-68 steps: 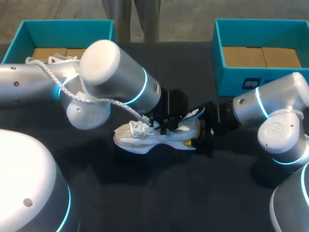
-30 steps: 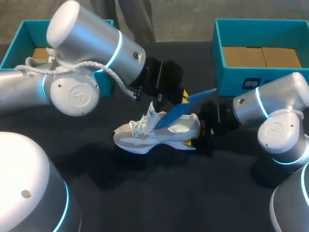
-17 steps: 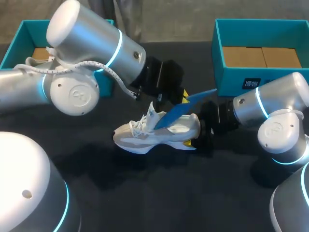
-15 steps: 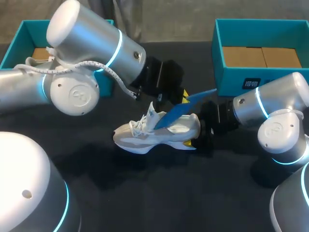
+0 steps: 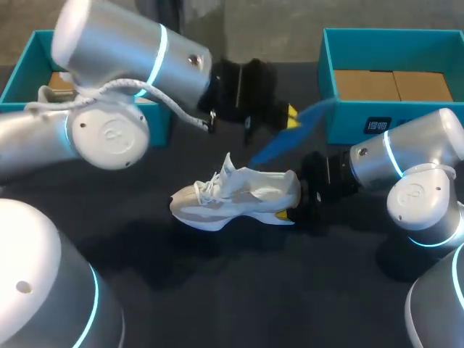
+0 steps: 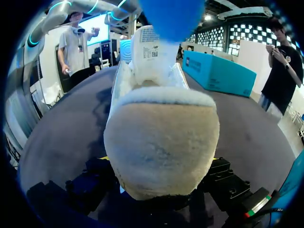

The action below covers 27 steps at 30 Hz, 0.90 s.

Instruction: Take the shoe out of the shoebox, open the shoe tongue, remove and reinsert the insole, then place the shoe into the shoebox

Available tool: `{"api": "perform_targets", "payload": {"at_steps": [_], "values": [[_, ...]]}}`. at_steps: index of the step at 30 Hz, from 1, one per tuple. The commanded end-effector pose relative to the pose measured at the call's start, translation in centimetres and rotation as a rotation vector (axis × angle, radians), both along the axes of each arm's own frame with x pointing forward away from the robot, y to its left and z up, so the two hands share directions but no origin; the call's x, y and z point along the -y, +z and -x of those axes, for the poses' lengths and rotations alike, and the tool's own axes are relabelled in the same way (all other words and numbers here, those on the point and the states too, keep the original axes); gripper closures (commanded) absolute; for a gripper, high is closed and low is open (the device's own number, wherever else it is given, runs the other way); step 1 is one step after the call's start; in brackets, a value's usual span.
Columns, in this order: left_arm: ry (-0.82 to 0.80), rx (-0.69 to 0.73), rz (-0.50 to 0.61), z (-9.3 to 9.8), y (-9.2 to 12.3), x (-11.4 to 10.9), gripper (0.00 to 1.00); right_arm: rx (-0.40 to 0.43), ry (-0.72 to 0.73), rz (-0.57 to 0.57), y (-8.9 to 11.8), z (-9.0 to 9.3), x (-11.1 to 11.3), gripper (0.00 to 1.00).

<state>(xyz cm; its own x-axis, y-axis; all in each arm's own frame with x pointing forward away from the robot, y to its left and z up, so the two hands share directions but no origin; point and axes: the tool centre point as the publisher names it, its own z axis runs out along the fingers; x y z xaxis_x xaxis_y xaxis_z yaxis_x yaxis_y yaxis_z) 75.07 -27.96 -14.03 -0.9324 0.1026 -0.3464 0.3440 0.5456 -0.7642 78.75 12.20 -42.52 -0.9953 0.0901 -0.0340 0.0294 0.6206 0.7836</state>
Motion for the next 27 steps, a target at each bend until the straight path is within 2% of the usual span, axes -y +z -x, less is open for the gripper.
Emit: {"api": "perform_targets", "payload": {"at_steps": [1,5,10,17,27], "values": [[-0.003,-0.015,0.045,0.5,2.2,-1.4,1.00,0.000,-0.001,0.005,-0.1,-0.1,-0.1,1.00],[0.004,-0.077,0.128,0.9,4.7,-1.6,1.00,0.000,-0.001,0.005,-0.1,-0.1,-0.1,1.00],[-0.001,-0.283,0.272,2.4,7.5,-1.7,1.00,0.000,-0.001,0.005,-0.1,-0.1,-0.1,1.00],[0.000,-0.449,0.403,3.1,10.8,-2.3,1.00,0.000,-0.001,0.005,-0.1,-0.1,-0.1,1.00],[-0.106,-0.690,0.526,4.8,16.2,-4.3,1.00,0.000,-0.001,0.005,-0.1,-0.1,-0.1,1.00]]}}
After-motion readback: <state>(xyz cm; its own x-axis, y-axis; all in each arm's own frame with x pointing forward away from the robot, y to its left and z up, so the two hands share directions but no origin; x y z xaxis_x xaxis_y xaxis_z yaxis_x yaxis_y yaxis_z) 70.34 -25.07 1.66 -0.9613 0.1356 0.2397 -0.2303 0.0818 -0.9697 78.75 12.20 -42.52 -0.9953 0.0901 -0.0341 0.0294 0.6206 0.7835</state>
